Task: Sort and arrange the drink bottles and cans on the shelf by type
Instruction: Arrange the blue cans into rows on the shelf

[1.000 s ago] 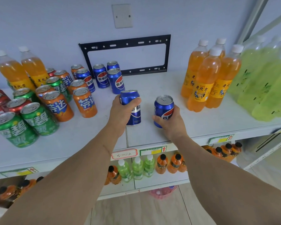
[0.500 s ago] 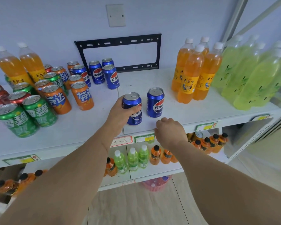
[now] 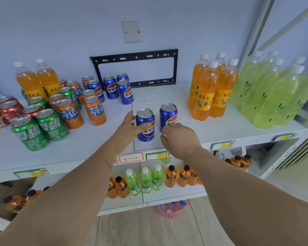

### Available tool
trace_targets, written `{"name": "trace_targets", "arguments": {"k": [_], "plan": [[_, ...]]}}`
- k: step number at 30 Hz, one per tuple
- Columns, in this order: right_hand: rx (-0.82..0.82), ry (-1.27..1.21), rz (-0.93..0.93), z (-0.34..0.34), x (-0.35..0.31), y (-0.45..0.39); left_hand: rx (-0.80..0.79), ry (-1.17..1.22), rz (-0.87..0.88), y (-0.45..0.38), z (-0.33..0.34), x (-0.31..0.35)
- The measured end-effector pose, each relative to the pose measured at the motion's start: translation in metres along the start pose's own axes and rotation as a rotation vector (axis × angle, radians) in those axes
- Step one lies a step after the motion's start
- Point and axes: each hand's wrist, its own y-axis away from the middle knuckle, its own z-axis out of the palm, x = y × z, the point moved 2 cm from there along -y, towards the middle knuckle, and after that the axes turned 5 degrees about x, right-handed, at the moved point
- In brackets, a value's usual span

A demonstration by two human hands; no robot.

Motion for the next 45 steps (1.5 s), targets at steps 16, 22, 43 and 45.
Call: {"name": "trace_targets", "arguments": {"k": [16, 22, 43, 45], "plan": [[0.031, -0.167, 0.09, -0.014, -0.012, -0.196, 0.539, -0.575, 0.358, -0.093, -0.064, 0.055], [-0.327, -0.342, 0.182, 0.037, 0.0, -0.28, 0.546, -0.277, 0.167, -0.174, -0.082, 0.05], [-0.452, -1.044, 0.362, 0.171, 0.005, -0.424, 0.326, 0.1, -0.078, -0.25, -0.058, -0.014], [-0.465, -1.045, 0.299, 0.181, 0.008, -0.429, 0.342, 0.176, -0.064, -0.247, -0.059, -0.017]]}}
